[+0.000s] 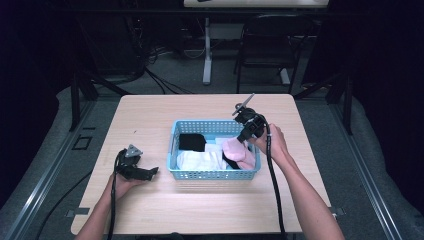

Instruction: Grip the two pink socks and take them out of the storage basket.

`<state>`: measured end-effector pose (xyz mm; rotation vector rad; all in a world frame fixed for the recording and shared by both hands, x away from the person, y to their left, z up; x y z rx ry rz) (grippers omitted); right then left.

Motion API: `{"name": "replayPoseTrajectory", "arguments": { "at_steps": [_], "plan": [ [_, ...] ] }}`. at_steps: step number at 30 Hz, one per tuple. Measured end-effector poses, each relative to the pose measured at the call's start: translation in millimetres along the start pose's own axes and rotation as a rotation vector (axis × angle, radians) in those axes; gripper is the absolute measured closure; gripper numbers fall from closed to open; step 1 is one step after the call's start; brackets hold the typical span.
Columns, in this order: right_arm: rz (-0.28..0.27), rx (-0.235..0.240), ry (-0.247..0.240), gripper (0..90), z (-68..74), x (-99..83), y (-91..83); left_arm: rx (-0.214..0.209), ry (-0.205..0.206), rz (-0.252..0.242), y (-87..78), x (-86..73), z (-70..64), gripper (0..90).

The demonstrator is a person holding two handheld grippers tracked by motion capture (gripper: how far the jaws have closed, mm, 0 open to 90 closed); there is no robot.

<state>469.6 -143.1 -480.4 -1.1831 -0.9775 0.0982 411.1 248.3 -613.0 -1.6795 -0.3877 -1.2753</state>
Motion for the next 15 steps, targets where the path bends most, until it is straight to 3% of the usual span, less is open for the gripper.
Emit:
{"name": "replayPoseTrajectory", "arguments": {
  "at_steps": [5, 15],
  "plan": [
    [-0.025, 0.009, 0.009, 87.6, 1.7, 2.3, -7.8, -0.001, 0.0, 0.0, 0.0, 0.0, 0.0, 0.5],
    [-0.094, 0.014, 0.004, 87.6, 3.3, 17.0, -40.6, -0.001, 0.001, 0.001, 0.0, 0.0, 0.0, 0.5]
  ]
}}
Point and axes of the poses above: each handheld gripper's, and its own axes: y roughly forward along the jaws, x roughly out of its top, z roughly to its left, the point moved 3 cm from there along y, roughly forward along the jaws, and after that the axes turned 15 degrees about -z, right-handed, at the moved point
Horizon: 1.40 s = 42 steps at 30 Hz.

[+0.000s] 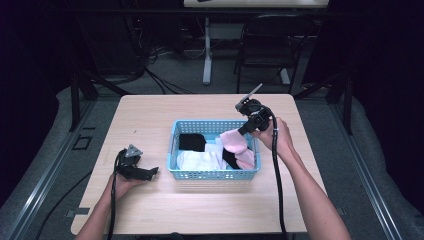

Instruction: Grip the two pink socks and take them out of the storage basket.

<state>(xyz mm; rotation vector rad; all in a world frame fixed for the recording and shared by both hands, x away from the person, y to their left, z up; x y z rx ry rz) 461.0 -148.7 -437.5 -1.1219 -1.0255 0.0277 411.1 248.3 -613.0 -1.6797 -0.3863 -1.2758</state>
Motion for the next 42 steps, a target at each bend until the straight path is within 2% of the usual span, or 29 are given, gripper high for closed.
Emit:
{"name": "replayPoseTrajectory", "arguments": {
  "at_steps": [4, 12, 15, 21, 30, 42],
  "plan": [
    [-0.007, 0.002, 0.011, 87.6, -0.5, 3.3, -8.5, 0.001, 0.0, 0.0, 0.0, 0.0, 0.0, 0.5],
    [-0.004, 0.008, 0.003, 87.6, -3.6, 8.5, -27.8, 0.0, 0.0, 0.0, 0.0, 0.0, 0.0, 0.5],
    [-0.01, 0.001, 0.004, 87.6, -3.8, 9.7, -33.7, 0.0, 0.0, 0.0, 0.0, 0.0, 0.0, 0.5],
    [-0.022, -0.022, -0.002, 87.6, -6.0, 12.7, -57.2, -0.003, -0.001, 0.001, -0.1, 0.1, 0.1, 0.5],
    [-0.03, -0.066, 0.015, 87.6, -21.3, 6.7, -85.0, -0.002, -0.001, 0.001, -0.1, 0.1, 0.0, 0.5],
    [0.01, -0.125, 0.048, 87.5, -45.9, -6.2, -111.0, -0.003, -0.002, 0.002, -0.2, 0.0, 0.0, 0.5]
  ]
}}
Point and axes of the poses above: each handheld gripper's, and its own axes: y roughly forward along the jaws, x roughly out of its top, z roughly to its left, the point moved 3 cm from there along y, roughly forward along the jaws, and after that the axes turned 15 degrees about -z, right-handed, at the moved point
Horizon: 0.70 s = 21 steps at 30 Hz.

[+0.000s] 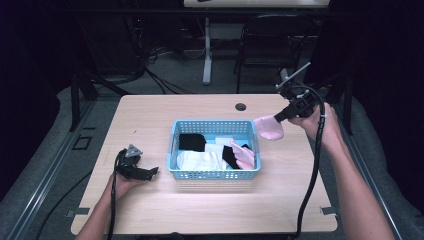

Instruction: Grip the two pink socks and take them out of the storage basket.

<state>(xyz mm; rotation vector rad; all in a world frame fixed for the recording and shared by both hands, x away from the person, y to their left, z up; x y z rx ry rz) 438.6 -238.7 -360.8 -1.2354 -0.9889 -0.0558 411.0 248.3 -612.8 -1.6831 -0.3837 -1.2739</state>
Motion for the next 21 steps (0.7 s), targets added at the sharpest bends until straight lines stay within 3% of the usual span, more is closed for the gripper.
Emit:
{"name": "replayPoseTrajectory", "arguments": {
  "at_steps": [12, 21],
  "plan": [
    [0.104, -0.041, 0.036, 87.5, -23.6, -17.0, -4.8, 0.0, 0.001, -0.001, 0.1, 0.1, 0.1, 0.5],
    [0.185, -0.105, 0.048, 87.4, -37.0, -35.4, 14.7, 0.0, 0.001, -0.001, 0.1, 0.0, 0.1, 0.5]
  ]
}}
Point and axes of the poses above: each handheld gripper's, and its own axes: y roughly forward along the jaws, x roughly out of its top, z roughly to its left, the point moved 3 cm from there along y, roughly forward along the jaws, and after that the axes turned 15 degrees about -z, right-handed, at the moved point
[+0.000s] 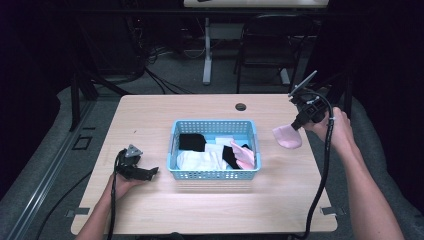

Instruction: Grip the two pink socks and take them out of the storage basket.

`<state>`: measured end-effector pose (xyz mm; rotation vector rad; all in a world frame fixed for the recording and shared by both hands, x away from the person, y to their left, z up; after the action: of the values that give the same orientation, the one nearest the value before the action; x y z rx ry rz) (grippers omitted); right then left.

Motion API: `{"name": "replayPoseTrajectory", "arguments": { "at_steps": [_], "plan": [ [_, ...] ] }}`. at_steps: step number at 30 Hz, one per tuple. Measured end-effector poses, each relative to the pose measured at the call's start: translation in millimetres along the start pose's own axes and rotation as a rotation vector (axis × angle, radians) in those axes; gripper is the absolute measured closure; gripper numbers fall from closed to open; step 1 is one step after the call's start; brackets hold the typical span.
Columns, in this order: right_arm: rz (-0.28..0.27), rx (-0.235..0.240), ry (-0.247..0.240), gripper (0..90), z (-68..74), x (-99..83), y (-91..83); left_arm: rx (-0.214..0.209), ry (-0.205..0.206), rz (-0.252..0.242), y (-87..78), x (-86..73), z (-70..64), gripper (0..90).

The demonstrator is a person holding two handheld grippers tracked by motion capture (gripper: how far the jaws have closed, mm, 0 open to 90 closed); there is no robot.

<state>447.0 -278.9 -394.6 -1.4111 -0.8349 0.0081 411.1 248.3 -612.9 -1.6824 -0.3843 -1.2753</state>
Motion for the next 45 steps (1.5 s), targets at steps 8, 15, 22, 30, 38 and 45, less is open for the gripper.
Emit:
{"name": "replayPoseTrajectory", "arguments": {
  "at_steps": [8, 15, 22, 30, 38, 45],
  "plan": [
    [0.042, -0.002, 0.022, 87.4, -5.6, -14.1, 27.1, 0.0, -0.001, 0.001, -0.1, 0.0, -0.1, 0.5],
    [0.062, -0.009, 0.037, 87.2, -8.2, -22.7, 44.5, 0.0, 0.0, 0.0, 0.0, 0.0, 0.0, 0.5],
    [0.079, 0.003, 0.069, 87.2, -10.0, -33.2, 66.2, 0.0, 0.0, 0.0, 0.1, 0.0, 0.0, 0.4],
    [0.098, 0.019, 0.097, 87.1, -11.5, -42.1, 89.8, -0.001, 0.0, 0.0, 0.0, 0.0, 0.1, 0.5],
    [0.126, 0.029, 0.112, 86.9, -10.3, -53.9, 108.5, -0.001, 0.0, 0.0, 0.0, 0.0, 0.0, 0.5],
    [0.152, 0.054, 0.124, 86.8, -9.5, -65.5, 121.9, 0.003, 0.0, -0.001, 0.1, -0.1, 0.0, 0.5]
  ]
}}
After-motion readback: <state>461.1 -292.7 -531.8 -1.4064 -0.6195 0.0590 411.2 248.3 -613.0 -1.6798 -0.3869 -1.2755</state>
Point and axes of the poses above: each handheld gripper's, and its own axes: y roughly forward along the jaws, x roughly out of its top, z roughly to its left, the point moved 3 cm from there along y, roughly forward along the jaws, and after that the axes turned 15 degrees about -z, right-handed, at the moved point
